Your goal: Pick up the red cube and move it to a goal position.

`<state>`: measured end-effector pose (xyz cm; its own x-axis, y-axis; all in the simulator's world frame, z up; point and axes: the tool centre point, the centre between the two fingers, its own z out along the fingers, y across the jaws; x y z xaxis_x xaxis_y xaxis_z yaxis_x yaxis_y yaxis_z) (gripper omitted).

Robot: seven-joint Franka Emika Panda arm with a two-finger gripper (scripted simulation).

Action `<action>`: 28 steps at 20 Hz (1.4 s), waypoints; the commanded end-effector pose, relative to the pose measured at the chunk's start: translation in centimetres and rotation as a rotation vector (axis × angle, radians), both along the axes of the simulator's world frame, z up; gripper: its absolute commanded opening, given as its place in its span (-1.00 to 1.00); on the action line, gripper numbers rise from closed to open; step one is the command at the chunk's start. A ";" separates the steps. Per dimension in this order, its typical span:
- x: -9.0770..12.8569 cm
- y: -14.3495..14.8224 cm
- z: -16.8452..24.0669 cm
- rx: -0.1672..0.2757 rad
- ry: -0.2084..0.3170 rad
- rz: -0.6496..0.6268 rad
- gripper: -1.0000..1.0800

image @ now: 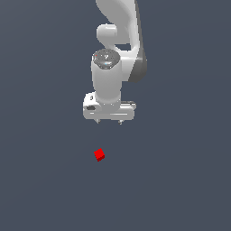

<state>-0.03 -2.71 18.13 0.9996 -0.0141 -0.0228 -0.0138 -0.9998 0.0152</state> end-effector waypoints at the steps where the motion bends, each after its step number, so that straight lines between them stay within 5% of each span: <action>1: 0.0 0.0 0.0 0.000 0.000 0.000 0.92; 15: 1.4 -1.6 -3.3 0.005 -0.004 0.111 0.92; 28: 5.9 -4.5 -11.5 0.016 -0.013 0.387 0.92</action>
